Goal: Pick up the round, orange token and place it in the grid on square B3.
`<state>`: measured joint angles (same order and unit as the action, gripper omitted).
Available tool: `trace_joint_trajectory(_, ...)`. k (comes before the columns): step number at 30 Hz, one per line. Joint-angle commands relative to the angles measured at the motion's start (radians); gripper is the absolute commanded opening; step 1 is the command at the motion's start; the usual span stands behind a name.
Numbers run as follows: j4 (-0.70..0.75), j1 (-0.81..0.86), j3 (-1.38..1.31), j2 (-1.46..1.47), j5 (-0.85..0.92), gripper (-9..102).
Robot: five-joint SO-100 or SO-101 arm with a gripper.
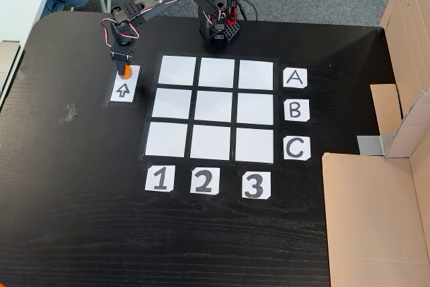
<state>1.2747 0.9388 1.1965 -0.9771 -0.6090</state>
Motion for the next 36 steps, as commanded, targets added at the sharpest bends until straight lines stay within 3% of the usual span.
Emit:
trace_joint_trajectory(1,-0.021,0.002,-0.032,-0.074,0.008,0)
trace_joint_trajectory(12,-0.055,-0.017,0.080,-0.419,-0.018,0)
trace_joint_trajectory(17,-0.049,-0.118,0.132,-0.614,-0.140,-1)
trace_joint_trajectory(24,-0.021,-0.370,0.244,-0.897,-0.362,-1)
trace_joint_trajectory(36,0.126,-1.015,0.275,-1.089,-0.779,-1)
